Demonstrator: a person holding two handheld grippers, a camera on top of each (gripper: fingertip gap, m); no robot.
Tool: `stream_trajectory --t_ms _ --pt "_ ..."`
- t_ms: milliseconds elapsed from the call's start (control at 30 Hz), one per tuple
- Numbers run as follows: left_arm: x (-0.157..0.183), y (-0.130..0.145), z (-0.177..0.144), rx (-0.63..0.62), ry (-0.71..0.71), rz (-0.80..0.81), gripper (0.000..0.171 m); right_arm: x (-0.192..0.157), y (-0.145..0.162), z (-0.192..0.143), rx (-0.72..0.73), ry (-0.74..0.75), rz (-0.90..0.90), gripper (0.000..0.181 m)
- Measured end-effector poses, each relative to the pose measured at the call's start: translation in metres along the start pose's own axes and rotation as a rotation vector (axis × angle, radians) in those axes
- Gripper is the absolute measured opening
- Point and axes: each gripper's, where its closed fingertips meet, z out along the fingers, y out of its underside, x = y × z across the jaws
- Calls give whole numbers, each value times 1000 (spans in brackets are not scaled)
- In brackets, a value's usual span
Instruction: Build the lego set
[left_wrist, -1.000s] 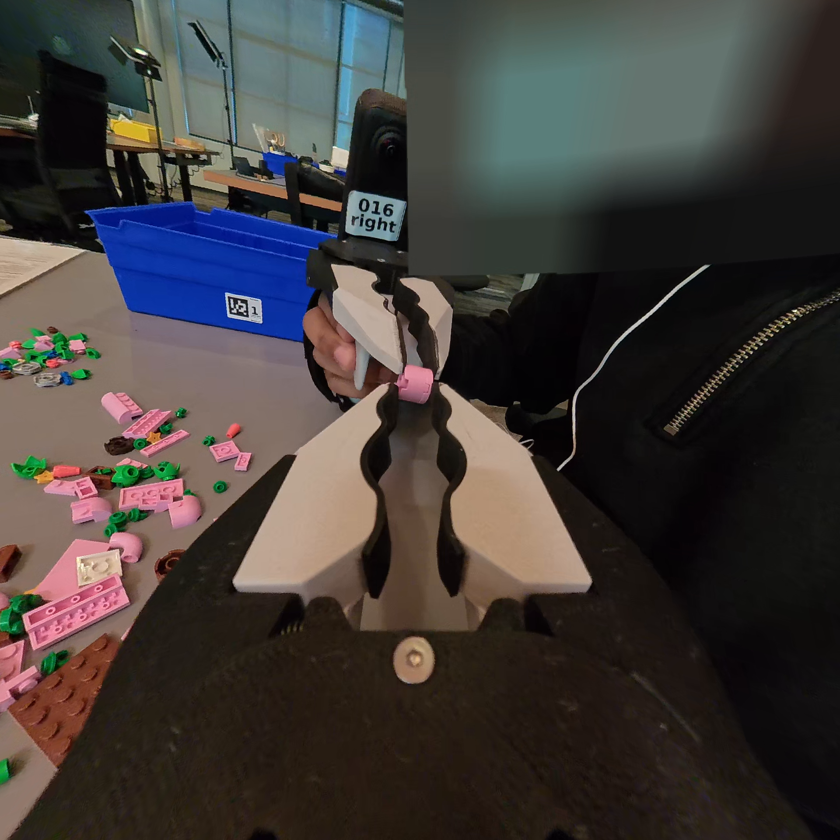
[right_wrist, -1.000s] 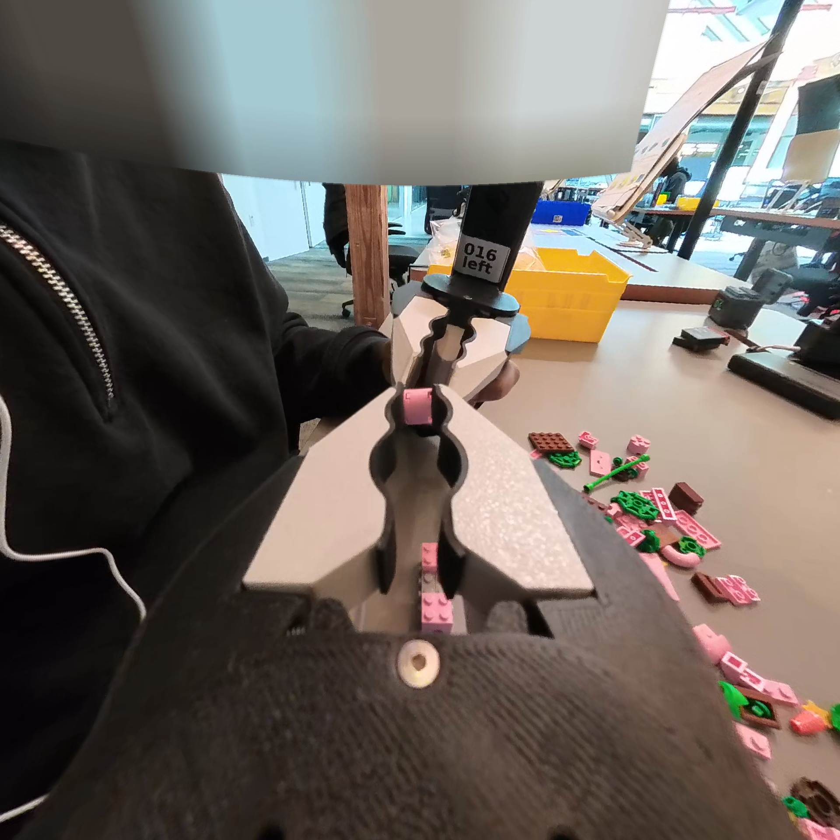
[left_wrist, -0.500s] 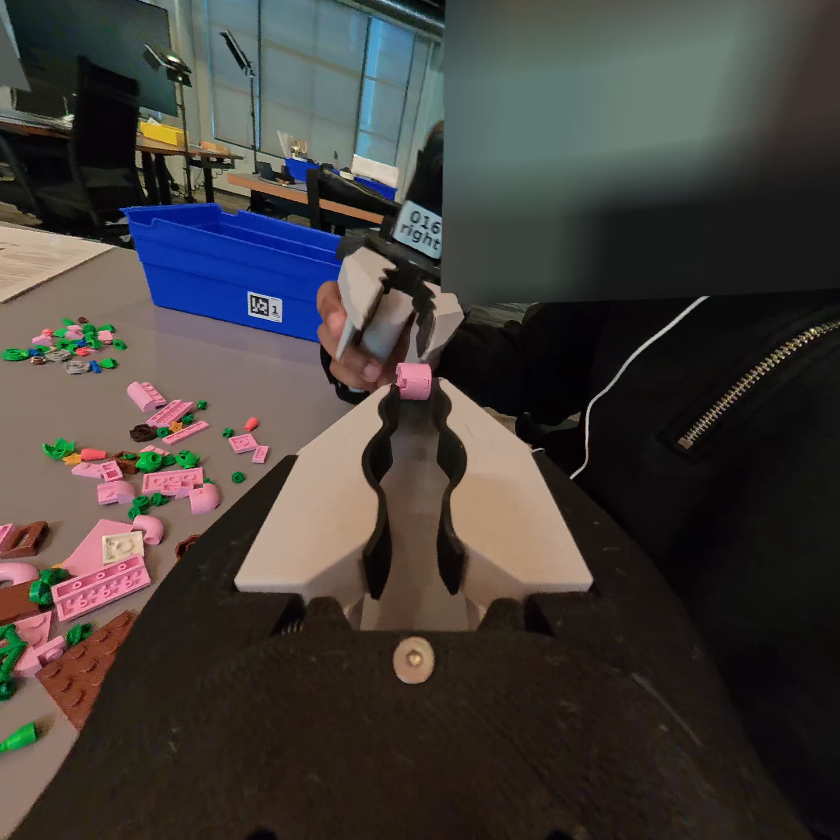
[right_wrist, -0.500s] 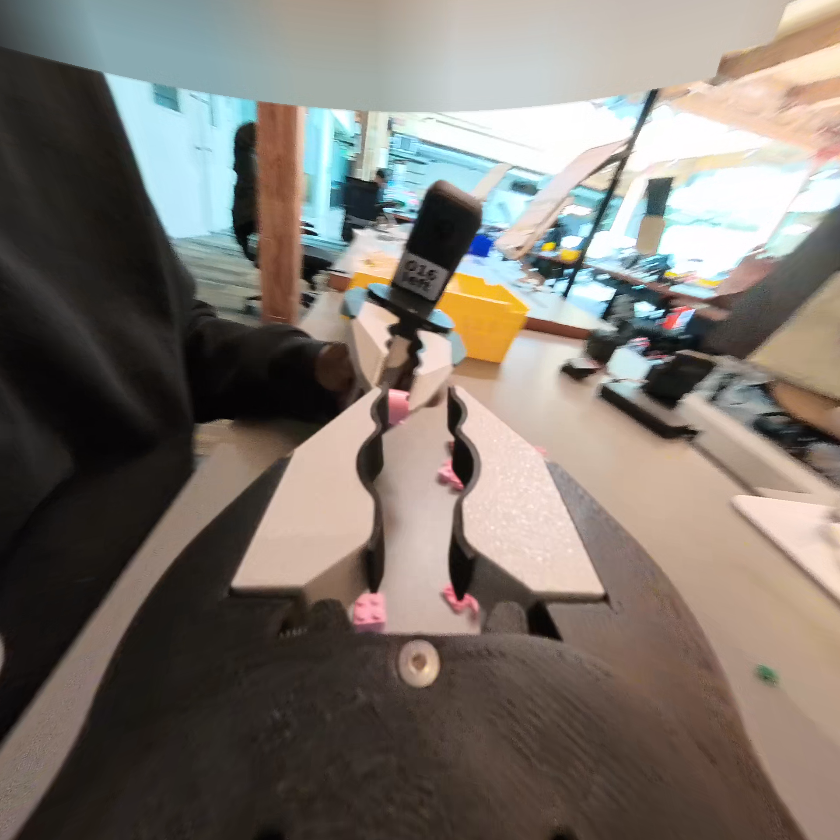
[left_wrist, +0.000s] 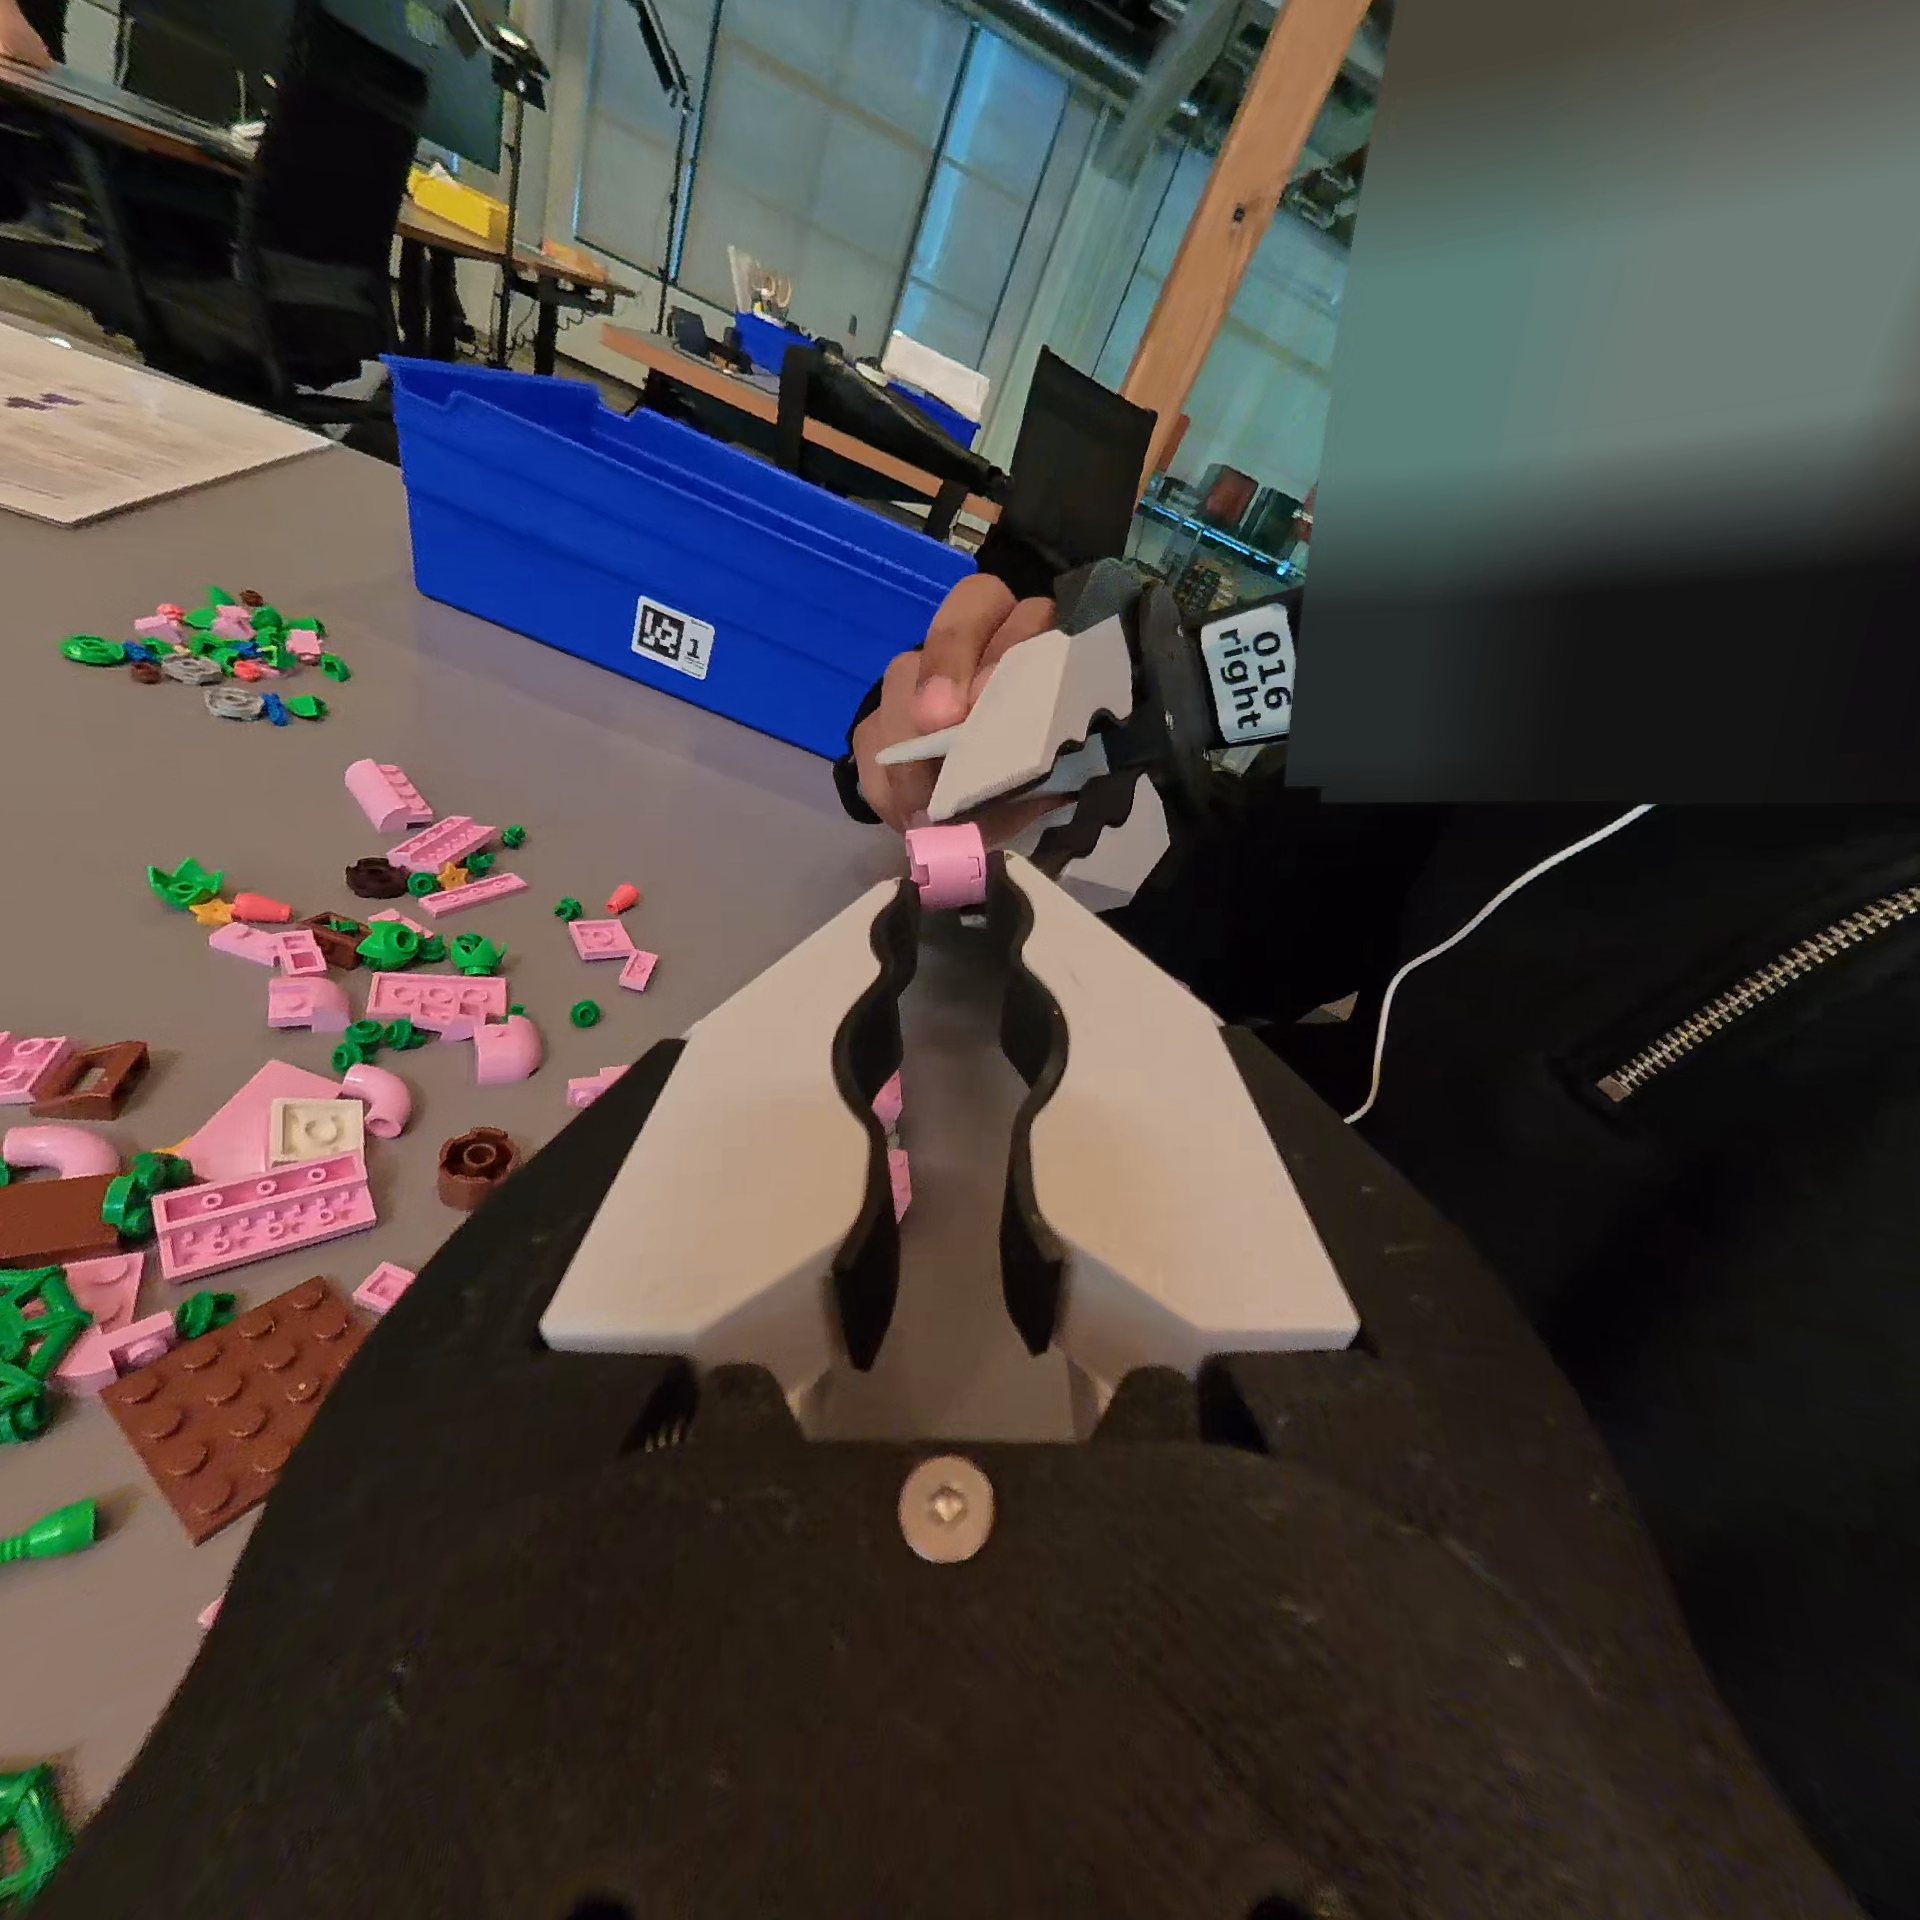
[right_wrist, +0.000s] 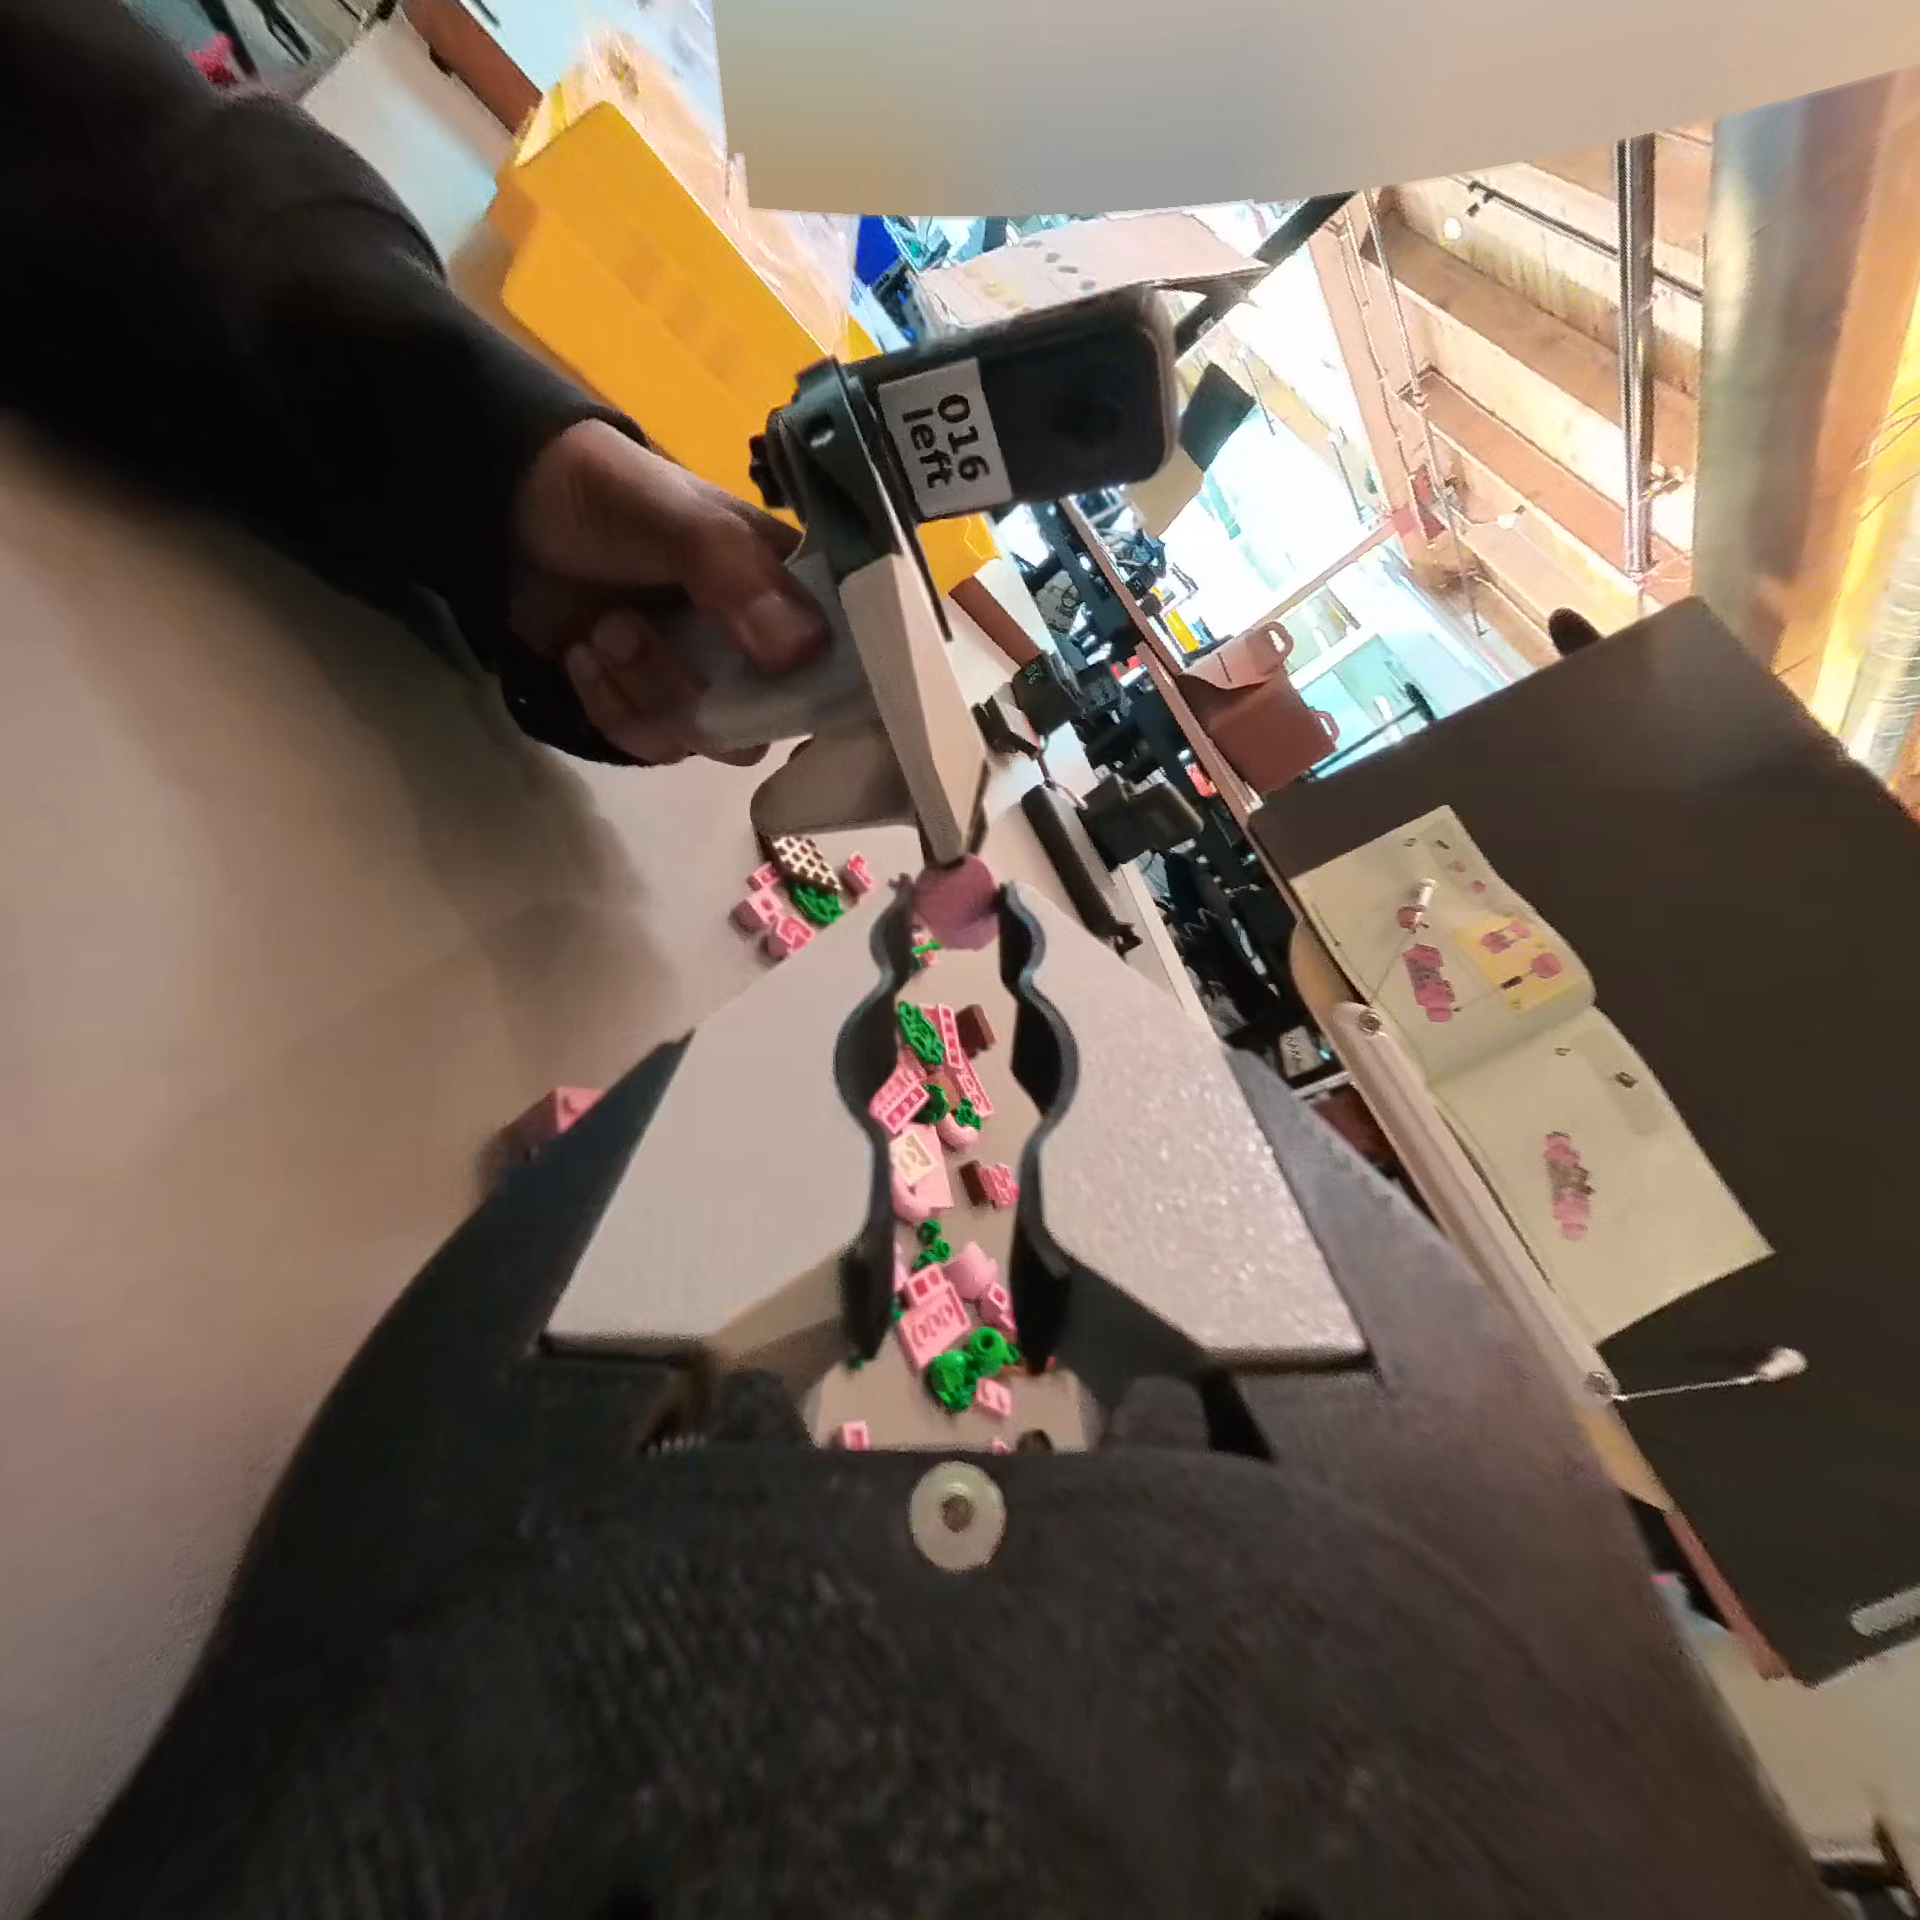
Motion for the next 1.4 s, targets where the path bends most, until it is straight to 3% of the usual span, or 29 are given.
stream_trajectory --t_ms 267,400,500,833,1167,1400 --pt "12 -6 1 50 103 -46 16 8 -9 -5 59 -28 152 14" --pt "24 -8 4 72 228 -153 39 8 -20 -9 139 -56 221 14" --pt "29 -11 4 83 265 -167 42 4 -18 -7 132 -70 211 14" --pt "20 -19 -5 138 223 -161 25 8 -15 -8 121 -55 211 14" --pt "8 -13 -1 113 183 -240 30 9 -11 -8 105 -65 229 13" --pt "9 -10 0 91 189 -247 14 5 -7 -6 82 -69 198 13"
